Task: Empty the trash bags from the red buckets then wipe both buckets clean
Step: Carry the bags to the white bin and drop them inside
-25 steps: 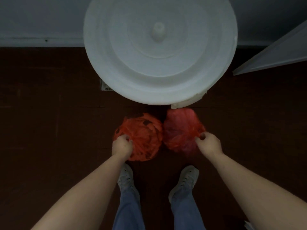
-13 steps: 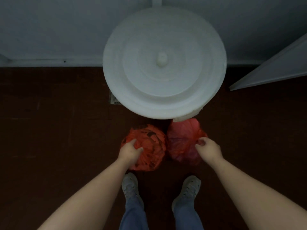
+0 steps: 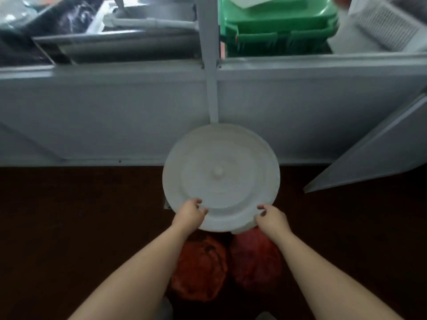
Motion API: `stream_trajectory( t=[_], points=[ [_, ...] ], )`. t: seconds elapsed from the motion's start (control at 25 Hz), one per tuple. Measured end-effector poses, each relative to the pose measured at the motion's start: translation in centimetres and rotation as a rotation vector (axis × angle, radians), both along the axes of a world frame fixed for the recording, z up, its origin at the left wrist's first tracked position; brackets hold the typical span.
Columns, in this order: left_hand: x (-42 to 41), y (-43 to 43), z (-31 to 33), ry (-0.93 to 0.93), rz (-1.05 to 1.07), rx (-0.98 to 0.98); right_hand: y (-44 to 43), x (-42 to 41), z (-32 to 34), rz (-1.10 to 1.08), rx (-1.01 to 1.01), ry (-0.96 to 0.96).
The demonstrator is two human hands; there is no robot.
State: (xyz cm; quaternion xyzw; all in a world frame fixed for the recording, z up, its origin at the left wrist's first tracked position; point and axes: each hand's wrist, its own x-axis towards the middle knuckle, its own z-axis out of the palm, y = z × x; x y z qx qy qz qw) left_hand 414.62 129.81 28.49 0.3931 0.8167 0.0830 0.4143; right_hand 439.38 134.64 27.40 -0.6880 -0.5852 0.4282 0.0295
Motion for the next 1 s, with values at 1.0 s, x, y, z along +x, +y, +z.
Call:
stream_trajectory(
  t=[1.0],
  points=[
    [-2.8,20.7,-17.1,0.375,-0.868,0.062,0.0,-8.4,-13.5,-0.534,0.300,-0.057]
  ],
)
